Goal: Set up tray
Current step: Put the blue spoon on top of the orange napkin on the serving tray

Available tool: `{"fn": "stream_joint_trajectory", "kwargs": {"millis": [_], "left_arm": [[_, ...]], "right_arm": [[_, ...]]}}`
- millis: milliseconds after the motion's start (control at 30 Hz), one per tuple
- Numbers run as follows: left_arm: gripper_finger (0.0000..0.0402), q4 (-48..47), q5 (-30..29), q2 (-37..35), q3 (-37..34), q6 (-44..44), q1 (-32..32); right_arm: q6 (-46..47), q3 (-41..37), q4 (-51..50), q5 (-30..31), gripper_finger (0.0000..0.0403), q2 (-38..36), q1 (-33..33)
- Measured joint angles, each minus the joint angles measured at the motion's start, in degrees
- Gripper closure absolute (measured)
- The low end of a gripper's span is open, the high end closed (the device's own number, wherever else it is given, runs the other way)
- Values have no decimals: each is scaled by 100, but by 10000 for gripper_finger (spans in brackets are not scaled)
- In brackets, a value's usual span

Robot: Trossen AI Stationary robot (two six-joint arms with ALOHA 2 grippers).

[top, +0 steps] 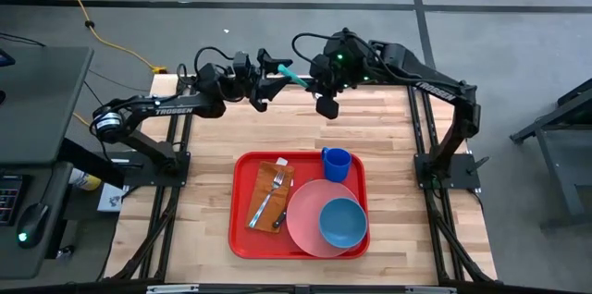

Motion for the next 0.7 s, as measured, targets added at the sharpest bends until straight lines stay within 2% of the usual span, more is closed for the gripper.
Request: {"fn": "stream_joint_trajectory", "kwargs": {"millis": [400, 533, 700], "left_arm": [[111, -148, -7, 0, -4, 181, -171], [139, -164, 18, 2, -5, 284, -176], [204, -222, 22, 2, -7, 338, -173]], "right_arm": [[2, 0, 193, -126, 403, 61, -1], [23, 0, 185, -179, 403, 96, 13], [25, 0, 216, -184, 403, 104, 30]]}}
